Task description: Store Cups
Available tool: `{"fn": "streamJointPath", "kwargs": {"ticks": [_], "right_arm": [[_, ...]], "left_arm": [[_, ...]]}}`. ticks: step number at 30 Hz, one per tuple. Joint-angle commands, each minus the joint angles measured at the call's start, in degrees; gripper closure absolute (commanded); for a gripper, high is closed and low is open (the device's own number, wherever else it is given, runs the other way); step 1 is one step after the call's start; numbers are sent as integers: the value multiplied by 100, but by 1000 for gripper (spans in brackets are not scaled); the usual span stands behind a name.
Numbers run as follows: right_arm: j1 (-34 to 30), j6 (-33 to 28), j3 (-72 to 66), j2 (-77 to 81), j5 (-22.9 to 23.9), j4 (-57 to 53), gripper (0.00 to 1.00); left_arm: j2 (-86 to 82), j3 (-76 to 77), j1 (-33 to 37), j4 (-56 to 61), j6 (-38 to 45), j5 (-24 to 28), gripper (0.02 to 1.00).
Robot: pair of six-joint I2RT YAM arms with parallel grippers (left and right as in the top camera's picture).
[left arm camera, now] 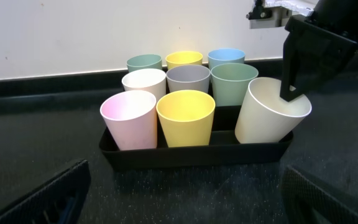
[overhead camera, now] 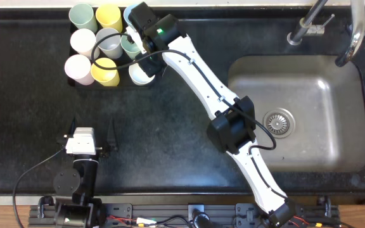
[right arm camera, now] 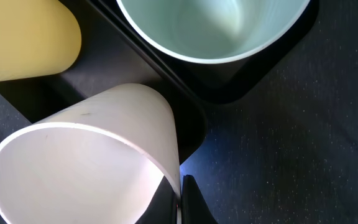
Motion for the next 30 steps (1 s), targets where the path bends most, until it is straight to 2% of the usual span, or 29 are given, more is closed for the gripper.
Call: {"fn": "streamJointPath", "kwargs": {"ticks": [1,4,5,7,8,13,15,18,24,27,30], "right_arm": [[-22,-44,0,37,-216,31,956],[-22,-39,0,59,-232,31,950],[-22,-37,0,59,-232,33,886],[-26,-35,0,59,-232,42,581],[-31,-35,0,59,-229,39,389],[-50,-39,0,59,-197,33,176],[-52,-39,0,59,-153,33,134],[-55,-37,4,52,109,39,3],[-219,136,420,-186,1325,116,3],[-411,138,772,-505,1600,157,3],[-625,138,1019,-925,1665,131,5]], "left_arm": [[-57,-4,-17,-15,107,17,20],[-57,-4,-17,-15,107,17,20],[-57,-4,-17,-15,107,17,20],[-57,-4,-17,-15,107,17,20],[-57,-4,-17,-15,107,17,20],[-57,-4,-17,-15,107,17,20],[-57,-4,-17,-15,107,17,20],[-57,-4,-17,-15,107,17,20],[-57,-4,-17,-15,107,17,20],[-57,-4,-17,-15,107,17,20],[-57,-4,-17,-15,107,17,20]]}}
